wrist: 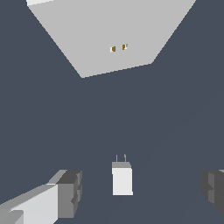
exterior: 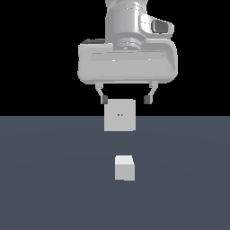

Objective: Plug the charger into the wall socket.

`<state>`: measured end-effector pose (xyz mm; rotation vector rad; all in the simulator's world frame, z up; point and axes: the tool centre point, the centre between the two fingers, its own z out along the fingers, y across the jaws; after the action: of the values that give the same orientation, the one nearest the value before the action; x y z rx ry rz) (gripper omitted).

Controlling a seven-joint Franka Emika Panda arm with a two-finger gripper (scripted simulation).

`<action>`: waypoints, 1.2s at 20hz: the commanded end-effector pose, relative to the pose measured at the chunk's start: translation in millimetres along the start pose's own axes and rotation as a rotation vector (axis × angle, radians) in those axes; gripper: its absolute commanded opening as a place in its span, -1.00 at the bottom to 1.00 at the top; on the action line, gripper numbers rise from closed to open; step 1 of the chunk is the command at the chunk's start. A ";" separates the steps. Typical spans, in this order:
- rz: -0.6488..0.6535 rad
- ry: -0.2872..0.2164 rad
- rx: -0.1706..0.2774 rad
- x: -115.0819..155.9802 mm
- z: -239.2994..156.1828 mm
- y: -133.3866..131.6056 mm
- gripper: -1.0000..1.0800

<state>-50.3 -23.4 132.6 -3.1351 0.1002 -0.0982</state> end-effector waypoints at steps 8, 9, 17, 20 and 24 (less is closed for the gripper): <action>-0.020 0.036 -0.002 -40.7 43.4 -3.1 0.92; -0.022 0.039 -0.002 -43.6 46.8 -3.3 0.92; -0.029 0.053 -0.003 -57.8 64.9 -4.2 0.92; -0.030 0.054 -0.003 -59.2 67.6 -4.2 0.92; -0.030 0.054 -0.003 -58.1 67.0 -4.3 0.92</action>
<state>-104.3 -15.4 61.6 -3.1378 0.0539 -0.1822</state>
